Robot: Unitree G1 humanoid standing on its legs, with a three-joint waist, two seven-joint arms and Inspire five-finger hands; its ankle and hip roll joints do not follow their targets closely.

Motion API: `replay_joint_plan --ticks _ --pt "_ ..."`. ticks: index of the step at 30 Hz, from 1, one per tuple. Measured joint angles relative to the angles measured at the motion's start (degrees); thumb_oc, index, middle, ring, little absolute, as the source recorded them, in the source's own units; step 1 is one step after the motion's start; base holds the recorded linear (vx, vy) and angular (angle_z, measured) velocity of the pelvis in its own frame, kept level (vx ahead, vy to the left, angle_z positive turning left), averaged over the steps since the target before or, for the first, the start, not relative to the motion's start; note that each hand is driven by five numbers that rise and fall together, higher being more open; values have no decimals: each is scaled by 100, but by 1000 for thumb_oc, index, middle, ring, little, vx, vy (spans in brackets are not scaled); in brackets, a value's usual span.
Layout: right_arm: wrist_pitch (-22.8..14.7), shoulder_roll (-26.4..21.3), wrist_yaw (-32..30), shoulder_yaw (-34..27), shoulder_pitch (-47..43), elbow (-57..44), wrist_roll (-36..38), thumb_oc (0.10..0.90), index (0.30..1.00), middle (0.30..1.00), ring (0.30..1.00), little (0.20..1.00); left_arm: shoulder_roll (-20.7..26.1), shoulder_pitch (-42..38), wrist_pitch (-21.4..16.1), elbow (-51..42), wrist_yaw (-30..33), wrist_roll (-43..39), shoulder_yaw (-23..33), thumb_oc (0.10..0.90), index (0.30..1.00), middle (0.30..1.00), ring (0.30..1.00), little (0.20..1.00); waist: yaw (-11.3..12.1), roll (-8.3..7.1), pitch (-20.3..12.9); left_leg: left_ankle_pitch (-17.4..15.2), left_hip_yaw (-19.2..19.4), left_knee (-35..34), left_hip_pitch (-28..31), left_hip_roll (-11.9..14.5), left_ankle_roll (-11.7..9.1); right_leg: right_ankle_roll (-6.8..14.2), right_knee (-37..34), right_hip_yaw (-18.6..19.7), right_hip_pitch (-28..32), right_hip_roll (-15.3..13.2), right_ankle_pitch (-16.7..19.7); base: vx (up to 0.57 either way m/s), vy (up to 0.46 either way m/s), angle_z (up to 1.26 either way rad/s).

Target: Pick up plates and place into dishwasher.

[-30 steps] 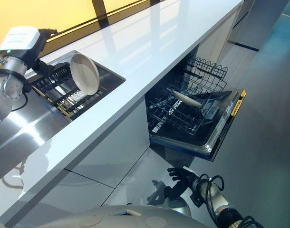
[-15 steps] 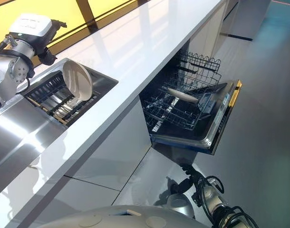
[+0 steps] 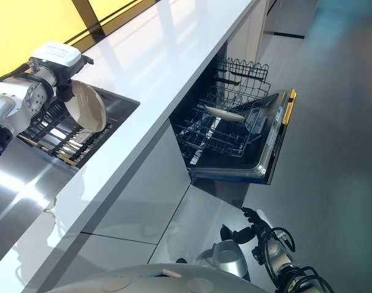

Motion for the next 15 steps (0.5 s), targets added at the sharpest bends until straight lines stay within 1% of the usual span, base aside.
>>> replay_joint_plan --ticks 5,7,15 --pt "23 -97 1 7 51 100 -10 800 900 900 900 900 -113 1 0 131 -427 205 -1 800 900 900 900 900 -1 -3 104 -13 1 0 14 -11 21 12 22 -28 0 -8 -9 5 0 -1" --pt "26 -135 -12 6 92 139 -10 800 900 900 900 900 -113 1 1 211 -575 314 0 800 900 900 900 900 -2 -2 203 -25 -7 0 54 -17 31 11 58 -116 5 -26 -10 24 -2 -7" --pt "20 -164 5 9 266 165 -9 800 900 900 900 900 -139 1 -5 352 -541 909 -1 800 900 900 900 900 -77 -2 223 -49 -3 0 70 -50 65 37 86 -140 -1 -78 -28 31 6 0"
